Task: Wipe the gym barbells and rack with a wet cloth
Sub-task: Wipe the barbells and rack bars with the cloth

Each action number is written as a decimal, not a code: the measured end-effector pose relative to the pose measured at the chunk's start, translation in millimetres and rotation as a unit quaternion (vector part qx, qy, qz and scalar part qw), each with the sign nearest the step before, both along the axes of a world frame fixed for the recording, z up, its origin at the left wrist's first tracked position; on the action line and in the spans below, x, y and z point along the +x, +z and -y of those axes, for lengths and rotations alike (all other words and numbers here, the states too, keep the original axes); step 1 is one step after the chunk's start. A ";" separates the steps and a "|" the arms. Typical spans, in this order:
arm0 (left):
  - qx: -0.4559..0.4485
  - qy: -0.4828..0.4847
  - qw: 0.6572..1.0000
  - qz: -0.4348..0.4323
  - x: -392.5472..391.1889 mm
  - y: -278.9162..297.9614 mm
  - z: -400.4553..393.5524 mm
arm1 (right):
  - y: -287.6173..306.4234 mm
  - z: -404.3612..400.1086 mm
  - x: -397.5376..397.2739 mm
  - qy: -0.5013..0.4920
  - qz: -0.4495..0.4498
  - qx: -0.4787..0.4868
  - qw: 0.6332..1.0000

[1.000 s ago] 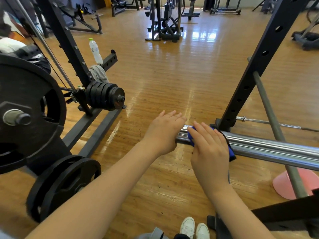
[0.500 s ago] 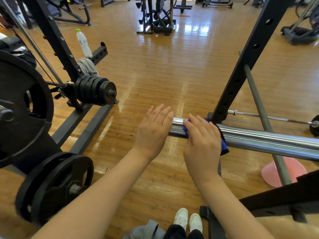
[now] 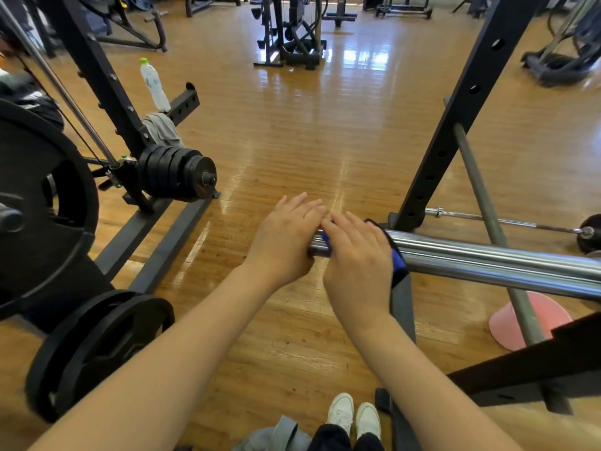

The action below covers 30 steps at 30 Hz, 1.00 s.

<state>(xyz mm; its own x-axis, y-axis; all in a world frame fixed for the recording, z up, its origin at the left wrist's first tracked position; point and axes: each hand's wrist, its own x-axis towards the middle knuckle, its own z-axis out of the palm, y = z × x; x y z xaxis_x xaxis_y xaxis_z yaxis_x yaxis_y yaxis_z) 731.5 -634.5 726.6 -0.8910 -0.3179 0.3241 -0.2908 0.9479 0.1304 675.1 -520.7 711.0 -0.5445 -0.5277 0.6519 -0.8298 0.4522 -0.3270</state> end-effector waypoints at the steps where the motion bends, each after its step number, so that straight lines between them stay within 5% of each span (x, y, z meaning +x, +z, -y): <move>1: 0.004 0.003 1.000 -0.004 0.4 -0.2 0.2 | -0.8 1.5 2.6 0.014 -0.007 0.008 1.000; 5: -0.039 -0.004 0.999 0.002 2.8 -4.4 -0.2 | -1.0 -24.5 -8.9 0.039 -0.002 0.016 0.999; 11: -0.119 0.047 0.990 -0.058 16.0 -16.7 -3.2 | 6.0 -42.2 -24.5 -0.052 0.044 -0.035 0.997; 21: -0.057 0.053 0.989 -0.124 11.5 -28.2 2.4 | 11.0 -2.1 -7.1 0.084 -0.003 0.031 0.996; 30: 0.057 0.033 0.996 -0.059 13.8 -17.2 4.0 | 15.6 1.7 -6.2 0.009 0.027 0.029 0.999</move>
<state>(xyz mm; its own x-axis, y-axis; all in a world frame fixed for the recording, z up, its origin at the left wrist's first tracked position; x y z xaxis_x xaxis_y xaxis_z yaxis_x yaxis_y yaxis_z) 745.3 -638.5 709.5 -0.8249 -0.4155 0.3833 -0.3284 0.9041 0.2734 668.9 -522.4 726.7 -0.5674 -0.5743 0.5902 -0.8204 0.4563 -0.3447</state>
